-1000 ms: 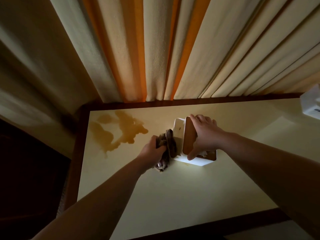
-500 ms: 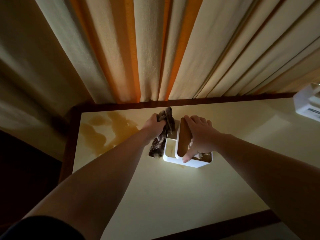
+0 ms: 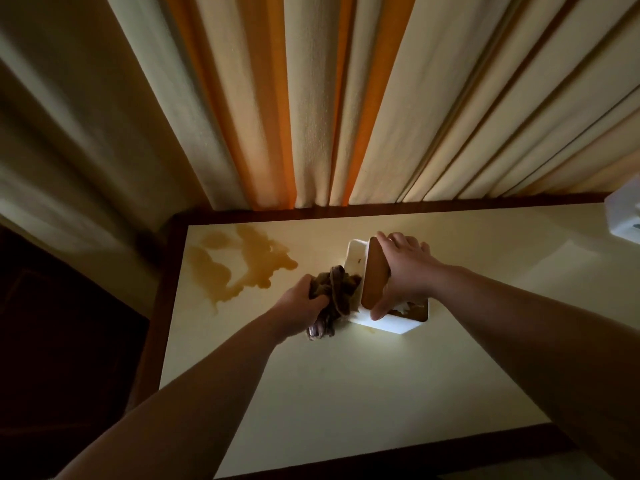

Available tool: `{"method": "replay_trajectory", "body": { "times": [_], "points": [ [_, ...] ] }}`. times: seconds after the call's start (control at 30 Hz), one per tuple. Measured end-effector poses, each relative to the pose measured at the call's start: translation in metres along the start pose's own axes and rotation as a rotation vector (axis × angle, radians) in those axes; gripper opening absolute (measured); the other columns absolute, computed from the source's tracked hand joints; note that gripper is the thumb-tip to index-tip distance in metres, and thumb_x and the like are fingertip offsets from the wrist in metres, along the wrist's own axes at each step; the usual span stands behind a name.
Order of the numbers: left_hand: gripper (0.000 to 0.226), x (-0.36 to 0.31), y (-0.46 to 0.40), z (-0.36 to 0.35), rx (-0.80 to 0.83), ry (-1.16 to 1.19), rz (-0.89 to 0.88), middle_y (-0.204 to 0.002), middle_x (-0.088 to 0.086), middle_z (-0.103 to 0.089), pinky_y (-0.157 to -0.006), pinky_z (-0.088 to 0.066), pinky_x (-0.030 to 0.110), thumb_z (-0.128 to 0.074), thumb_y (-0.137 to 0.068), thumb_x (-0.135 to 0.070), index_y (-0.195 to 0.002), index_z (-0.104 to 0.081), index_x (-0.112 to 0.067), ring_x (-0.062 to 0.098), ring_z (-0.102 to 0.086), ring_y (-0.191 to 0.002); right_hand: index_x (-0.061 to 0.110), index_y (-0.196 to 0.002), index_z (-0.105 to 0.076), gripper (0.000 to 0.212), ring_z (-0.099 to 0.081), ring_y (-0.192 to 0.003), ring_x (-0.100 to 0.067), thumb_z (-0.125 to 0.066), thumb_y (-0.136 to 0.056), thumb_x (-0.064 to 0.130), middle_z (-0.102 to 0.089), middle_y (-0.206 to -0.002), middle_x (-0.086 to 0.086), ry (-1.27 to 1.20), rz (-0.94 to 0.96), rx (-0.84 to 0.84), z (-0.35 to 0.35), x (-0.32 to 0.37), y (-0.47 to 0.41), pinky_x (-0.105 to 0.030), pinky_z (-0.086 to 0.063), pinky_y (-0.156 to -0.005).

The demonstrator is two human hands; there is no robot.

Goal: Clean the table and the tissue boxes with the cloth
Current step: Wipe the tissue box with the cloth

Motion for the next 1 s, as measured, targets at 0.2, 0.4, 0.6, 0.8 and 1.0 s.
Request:
{"method": "replay_trajectory", "body": {
  "times": [0.2,0.4,0.6,0.8,1.0],
  "points": [
    [0.028,0.005,0.031,-0.005,0.045,-0.098,0.023,-0.100,0.012,-0.068,-0.089,-0.055,0.051,-0.058,-0.085,-0.041,-0.103,-0.056,-0.019,0.025,-0.061,-0.087,0.027,-0.162,0.008,0.169,-0.015,-0.152,-0.033,-0.083,-0.033,0.086,-0.014,-0.164,-0.005,-0.013,0.009,-0.017,0.004,0.003,0.007,-0.057,-0.015,-0.125],
    [0.032,0.004,0.052,-0.022,0.053,-0.214,0.003,-0.107,-0.006,-0.067,-0.090,-0.058,0.035,-0.077,-0.085,-0.036,-0.111,-0.059,-0.029,0.016,-0.065,-0.100,0.027,-0.163,0.009,0.166,-0.006,-0.157,-0.033,-0.085,-0.039,0.084,-0.009,-0.168,-0.005,0.005,0.056,-0.024,0.005,0.004,0.013,-0.061,-0.007,-0.126],
    [0.051,-0.008,0.062,-0.031,-0.037,-0.283,-0.057,-0.110,-0.013,-0.069,-0.090,-0.055,0.030,-0.092,-0.069,-0.048,-0.109,-0.066,-0.031,0.005,-0.064,-0.099,0.026,-0.164,0.009,0.164,0.007,-0.160,-0.032,-0.086,-0.044,0.083,0.001,-0.173,-0.003,-0.041,0.113,-0.071,-0.001,-0.002,0.029,-0.060,-0.005,-0.127],
    [0.038,-0.046,0.042,-0.006,-0.248,-0.278,-0.143,-0.101,-0.014,-0.068,-0.083,-0.057,0.031,-0.086,-0.079,-0.046,-0.104,-0.066,-0.027,0.007,-0.066,-0.092,0.022,-0.155,-0.010,0.152,-0.021,-0.151,-0.035,-0.083,-0.039,0.087,-0.024,-0.159,-0.006,-0.140,0.167,-0.292,-0.018,-0.024,0.058,-0.059,-0.025,-0.123],
    [0.058,-0.094,0.004,-0.003,-0.239,-0.363,-0.307,-0.135,-0.005,-0.057,-0.092,-0.045,0.030,-0.081,-0.086,-0.043,-0.136,-0.056,-0.025,0.015,-0.055,-0.119,0.026,-0.160,0.000,0.150,-0.011,-0.155,-0.027,-0.091,-0.049,0.071,-0.013,-0.166,0.000,-0.370,0.010,-0.373,-0.037,-0.043,0.077,-0.049,-0.024,-0.126]
  ]
}}
Point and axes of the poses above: each hand's wrist, its own y-axis away from the middle knuckle, its own z-axis out of the back of the hand, x = y × z, the point moved 5 cm from there along -y, towards the middle knuckle
